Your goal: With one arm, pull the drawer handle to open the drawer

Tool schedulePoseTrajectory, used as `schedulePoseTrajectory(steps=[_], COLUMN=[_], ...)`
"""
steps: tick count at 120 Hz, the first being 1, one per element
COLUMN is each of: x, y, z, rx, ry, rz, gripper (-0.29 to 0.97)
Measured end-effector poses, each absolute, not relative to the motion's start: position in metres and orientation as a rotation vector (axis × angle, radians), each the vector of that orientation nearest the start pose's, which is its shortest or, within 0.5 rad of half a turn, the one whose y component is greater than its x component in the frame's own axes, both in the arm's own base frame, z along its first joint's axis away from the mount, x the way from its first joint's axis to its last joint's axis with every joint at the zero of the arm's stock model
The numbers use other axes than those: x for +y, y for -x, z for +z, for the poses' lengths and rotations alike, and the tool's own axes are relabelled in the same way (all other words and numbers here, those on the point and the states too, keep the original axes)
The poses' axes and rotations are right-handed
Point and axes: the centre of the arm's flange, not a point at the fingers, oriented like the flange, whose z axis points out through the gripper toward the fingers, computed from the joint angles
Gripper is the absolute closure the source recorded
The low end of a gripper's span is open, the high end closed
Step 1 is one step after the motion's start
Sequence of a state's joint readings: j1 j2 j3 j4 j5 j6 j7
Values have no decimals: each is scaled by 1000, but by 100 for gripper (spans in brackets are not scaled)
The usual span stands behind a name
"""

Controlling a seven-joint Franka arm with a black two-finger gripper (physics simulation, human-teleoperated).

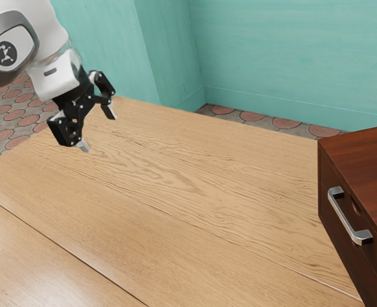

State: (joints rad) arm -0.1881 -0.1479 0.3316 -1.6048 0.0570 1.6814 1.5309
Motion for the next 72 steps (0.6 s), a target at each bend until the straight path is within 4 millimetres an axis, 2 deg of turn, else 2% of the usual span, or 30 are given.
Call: schedulePoseTrajectory(steps=[5, 14, 30, 45, 72], x=[94, 74, 51, 23, -25], y=[-502, -488, -474, -474, -473], z=[693, 691, 670, 651, 631], rx=[1916, 1976, 2077, 2165, 2275], ry=[2236, 2124, 1964, 1805, 1562], rz=[-210, -223, -235, -247, -305], gripper=[0, 0, 0, 0, 0])
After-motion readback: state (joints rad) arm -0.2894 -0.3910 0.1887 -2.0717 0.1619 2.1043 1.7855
